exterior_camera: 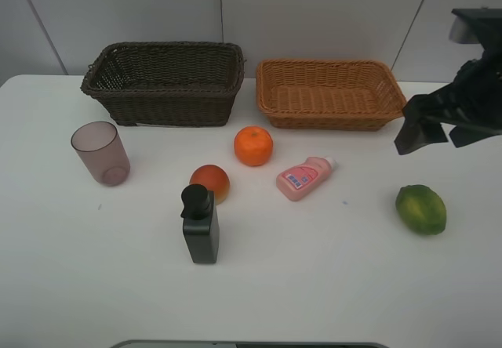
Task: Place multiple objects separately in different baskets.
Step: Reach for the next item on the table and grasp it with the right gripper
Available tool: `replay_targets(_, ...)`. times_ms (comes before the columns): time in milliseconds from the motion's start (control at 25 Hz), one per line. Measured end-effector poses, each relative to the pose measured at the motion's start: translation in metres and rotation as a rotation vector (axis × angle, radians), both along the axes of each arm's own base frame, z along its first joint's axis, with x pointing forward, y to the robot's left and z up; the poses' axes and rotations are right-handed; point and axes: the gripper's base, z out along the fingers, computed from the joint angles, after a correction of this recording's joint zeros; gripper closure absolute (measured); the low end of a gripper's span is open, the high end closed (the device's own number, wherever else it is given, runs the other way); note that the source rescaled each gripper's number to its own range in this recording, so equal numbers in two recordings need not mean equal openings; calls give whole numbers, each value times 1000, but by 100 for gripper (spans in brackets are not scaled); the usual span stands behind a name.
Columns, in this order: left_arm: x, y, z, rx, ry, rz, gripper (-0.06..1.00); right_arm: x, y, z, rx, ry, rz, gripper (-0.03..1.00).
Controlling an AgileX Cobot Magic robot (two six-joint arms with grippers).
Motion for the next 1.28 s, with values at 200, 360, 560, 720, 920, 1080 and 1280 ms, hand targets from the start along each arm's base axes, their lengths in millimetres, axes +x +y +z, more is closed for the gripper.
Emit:
replay_targets(200,0,0,0,0,0,0,-1,4,11,-13,10,65,18,34)
replay_targets(360,0,0,0,0,0,0,-1,6,12,-20,-2,105,20,34)
replay_targets(560,0,0,0,0,0,0,-1,7,11,-22,-12,113,22,34)
replay_targets(720,0,0,0,0,0,0,-1,10,3,-22,-18,105,-8,34)
replay_targets(920,0,0,0,0,0,0,-1,18,-17,-21,-36,57,-144,27)
replay_targets(1080,0,0,0,0,0,0,-1,24,-30,-26,-62,59,-195,5)
replay_targets(1280,0,0,0,0,0,0,-1,35,-35,-54,-88,164,-208,-2)
